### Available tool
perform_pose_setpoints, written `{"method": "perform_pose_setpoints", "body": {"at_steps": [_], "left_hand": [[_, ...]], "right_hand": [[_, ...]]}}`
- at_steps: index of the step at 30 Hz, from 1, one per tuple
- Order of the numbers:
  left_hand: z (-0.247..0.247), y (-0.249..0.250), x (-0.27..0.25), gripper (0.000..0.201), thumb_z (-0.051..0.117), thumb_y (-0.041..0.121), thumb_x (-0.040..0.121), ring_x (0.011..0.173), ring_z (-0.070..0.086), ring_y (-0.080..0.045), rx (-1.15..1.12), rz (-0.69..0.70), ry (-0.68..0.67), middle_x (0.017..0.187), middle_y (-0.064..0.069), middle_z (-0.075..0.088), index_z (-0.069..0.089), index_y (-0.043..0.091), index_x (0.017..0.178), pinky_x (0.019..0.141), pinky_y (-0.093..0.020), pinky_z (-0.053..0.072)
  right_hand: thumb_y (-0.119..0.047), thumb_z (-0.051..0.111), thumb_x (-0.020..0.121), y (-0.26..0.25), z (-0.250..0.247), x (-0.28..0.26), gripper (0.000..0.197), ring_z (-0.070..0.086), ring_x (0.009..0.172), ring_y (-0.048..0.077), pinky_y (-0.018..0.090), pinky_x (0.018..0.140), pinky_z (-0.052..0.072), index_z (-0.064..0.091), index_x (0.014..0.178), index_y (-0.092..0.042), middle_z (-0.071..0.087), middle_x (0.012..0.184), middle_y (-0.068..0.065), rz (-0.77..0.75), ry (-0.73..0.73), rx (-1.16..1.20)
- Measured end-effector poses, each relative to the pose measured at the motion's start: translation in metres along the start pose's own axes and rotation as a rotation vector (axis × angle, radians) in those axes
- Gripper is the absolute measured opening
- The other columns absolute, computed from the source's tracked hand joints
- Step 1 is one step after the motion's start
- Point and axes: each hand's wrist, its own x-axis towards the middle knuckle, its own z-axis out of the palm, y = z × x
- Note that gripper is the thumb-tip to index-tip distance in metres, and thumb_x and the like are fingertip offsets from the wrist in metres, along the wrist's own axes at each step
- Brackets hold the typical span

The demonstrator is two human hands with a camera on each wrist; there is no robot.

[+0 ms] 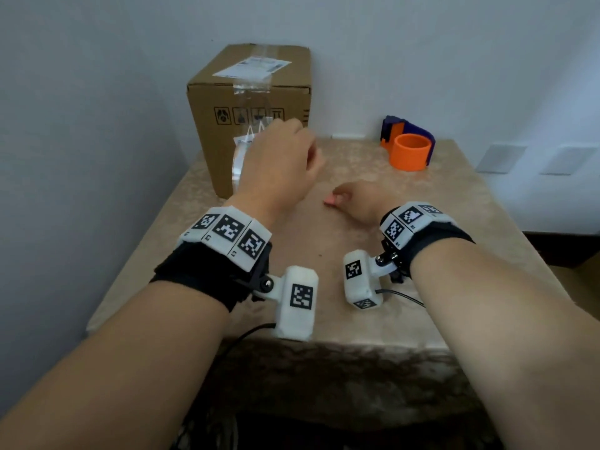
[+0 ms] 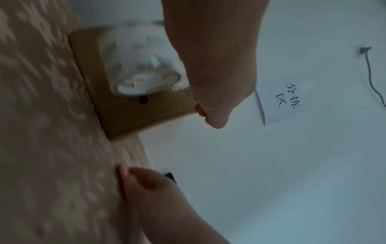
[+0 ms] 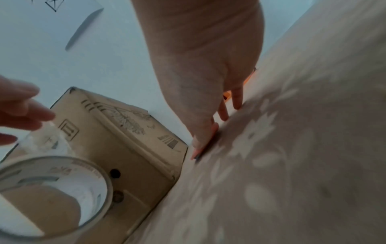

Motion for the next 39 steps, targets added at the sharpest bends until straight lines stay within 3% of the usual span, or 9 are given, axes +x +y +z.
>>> {"method": "perform_pose_setpoints", "body": {"at_steps": [5, 11, 17, 21, 23, 26, 29, 36, 39], "left_hand": [[-0.013, -0.036, -0.018, 0.023, 0.045, 0.029, 0.092, 0.109, 0.048, -0.025, 0.111, -0.039, 0.019, 0.110, -0.005, 0.058, 0.061, 0.013, 0.096, 0.093, -0.037, 0.036], [-0.013, -0.064, -0.028, 0.025, 0.046, 0.022, 0.093, 0.112, 0.044, -0.026, -0.115, -0.269, 0.058, 0.122, -0.013, 0.048, 0.053, 0.007, 0.112, 0.095, -0.031, 0.033], [-0.008, -0.078, -0.029, 0.041, 0.055, 0.038, 0.085, 0.123, 0.037, -0.020, -0.538, -0.653, 0.055, 0.132, -0.007, 0.034, 0.044, 0.017, 0.119, 0.109, -0.038, 0.033], [-0.006, -0.076, -0.026, 0.043, 0.055, 0.050, 0.074, 0.117, 0.049, -0.020, -0.815, -0.810, -0.002, 0.128, -0.002, 0.044, 0.047, 0.029, 0.110, 0.103, -0.045, 0.043], [-0.006, -0.077, -0.026, 0.037, 0.057, 0.046, 0.078, 0.115, 0.050, -0.020, -0.851, -0.828, -0.009, 0.129, -0.005, 0.045, 0.050, 0.027, 0.109, 0.102, -0.044, 0.044], [-0.007, -0.081, -0.024, 0.028, 0.060, 0.039, 0.084, 0.117, 0.046, -0.019, -0.847, -0.840, -0.015, 0.132, -0.005, 0.039, 0.052, 0.023, 0.107, 0.105, -0.038, 0.040], [-0.010, -0.075, -0.027, 0.025, 0.061, 0.040, 0.084, 0.123, 0.038, -0.019, -0.836, -0.857, -0.054, 0.132, -0.004, 0.030, 0.053, 0.022, 0.100, 0.109, -0.035, 0.033], [-0.021, -0.046, -0.035, 0.027, 0.060, 0.050, 0.080, 0.120, 0.037, -0.024, -0.727, -0.844, -0.140, 0.124, -0.003, 0.034, 0.050, 0.026, 0.086, 0.104, -0.036, 0.034], [-0.027, -0.031, -0.040, 0.028, 0.061, 0.053, 0.075, 0.121, 0.036, -0.026, -0.735, -0.815, -0.188, 0.116, 0.001, 0.031, 0.043, 0.033, 0.074, 0.107, -0.044, 0.034]], "right_hand": [[-0.024, 0.063, 0.087, -0.006, 0.008, -0.007, 0.034, 0.056, 0.110, 0.027, 0.027, 0.083, 0.040, 0.059, 0.117, -0.009, 0.060, 0.122, 0.012, -0.025, 0.166, 0.165], [-0.019, 0.063, 0.086, -0.016, 0.008, -0.020, 0.017, 0.061, 0.078, 0.018, 0.026, 0.068, 0.046, 0.066, 0.102, -0.014, 0.065, 0.082, 0.002, -0.044, 0.293, 0.651], [-0.026, 0.061, 0.089, -0.059, -0.024, -0.040, 0.027, 0.056, 0.085, 0.004, 0.023, 0.078, 0.049, 0.063, 0.111, -0.011, 0.059, 0.097, -0.004, -0.236, 0.410, 0.877], [-0.034, 0.057, 0.090, -0.068, -0.018, -0.036, 0.024, 0.032, 0.135, 0.010, 0.035, 0.111, 0.027, 0.063, 0.108, -0.019, 0.045, 0.142, 0.002, -0.257, 0.323, 0.793], [-0.035, 0.056, 0.091, -0.071, -0.014, -0.031, 0.028, 0.044, 0.119, 0.004, 0.025, 0.108, 0.032, 0.062, 0.112, -0.017, 0.052, 0.134, 0.006, -0.272, 0.311, 0.811], [-0.030, 0.057, 0.092, -0.075, -0.013, -0.029, 0.031, 0.052, 0.079, -0.002, 0.014, 0.082, 0.049, 0.061, 0.116, -0.011, 0.063, 0.097, 0.002, -0.285, 0.304, 0.914], [-0.025, 0.058, 0.091, -0.074, -0.019, -0.032, 0.030, 0.054, 0.077, -0.007, 0.012, 0.072, 0.044, 0.059, 0.118, -0.011, 0.059, 0.088, -0.013, -0.259, 0.281, 1.010], [-0.029, 0.061, 0.089, -0.058, -0.033, -0.070, 0.006, 0.060, 0.102, 0.032, 0.051, 0.099, 0.046, 0.062, 0.092, -0.025, 0.060, 0.098, 0.002, -0.204, 0.305, 0.947], [-0.030, 0.063, 0.088, -0.046, -0.040, -0.088, 0.010, 0.061, 0.099, 0.027, 0.051, 0.097, 0.049, 0.064, 0.088, -0.021, 0.060, 0.097, 0.005, -0.191, 0.305, 0.885]]}}
